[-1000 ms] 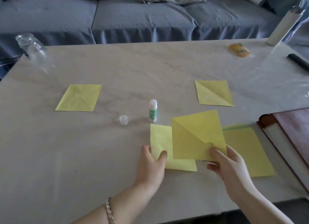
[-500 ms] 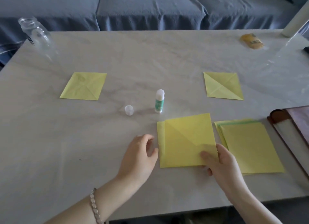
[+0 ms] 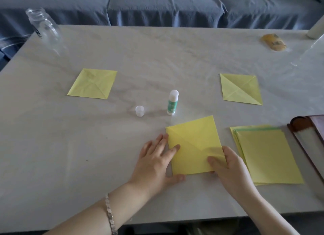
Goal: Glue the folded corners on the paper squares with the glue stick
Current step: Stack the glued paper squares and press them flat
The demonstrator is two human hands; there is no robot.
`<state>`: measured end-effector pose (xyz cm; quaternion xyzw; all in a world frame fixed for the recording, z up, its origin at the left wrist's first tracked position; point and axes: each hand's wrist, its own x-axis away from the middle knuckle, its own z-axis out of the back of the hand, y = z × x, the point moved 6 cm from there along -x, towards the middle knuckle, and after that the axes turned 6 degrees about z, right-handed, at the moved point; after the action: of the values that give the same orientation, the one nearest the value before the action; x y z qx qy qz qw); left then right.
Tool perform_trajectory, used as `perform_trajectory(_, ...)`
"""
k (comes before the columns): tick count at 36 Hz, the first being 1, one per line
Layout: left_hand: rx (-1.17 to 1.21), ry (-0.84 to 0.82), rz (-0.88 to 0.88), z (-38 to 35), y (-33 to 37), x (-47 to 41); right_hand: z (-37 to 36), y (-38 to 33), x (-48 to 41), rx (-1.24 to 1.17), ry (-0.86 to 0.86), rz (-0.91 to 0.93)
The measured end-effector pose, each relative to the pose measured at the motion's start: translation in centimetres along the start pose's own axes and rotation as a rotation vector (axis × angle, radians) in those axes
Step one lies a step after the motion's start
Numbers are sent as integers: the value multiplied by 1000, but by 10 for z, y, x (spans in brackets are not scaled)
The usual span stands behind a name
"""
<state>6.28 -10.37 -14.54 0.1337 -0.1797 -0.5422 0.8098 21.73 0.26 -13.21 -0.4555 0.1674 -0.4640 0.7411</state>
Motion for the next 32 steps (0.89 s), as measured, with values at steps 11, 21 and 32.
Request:
perform_trajectory(11,35,14,-9,0,2,3,10,1,-6,112,87,52)
perform_trajectory(21,-54,-58,41,-4,-1,4,13,6,-12,224,170,55)
perform_trajectory(32,-93,-46,61,-5,-4,4,12,5,-13,273,149,47)
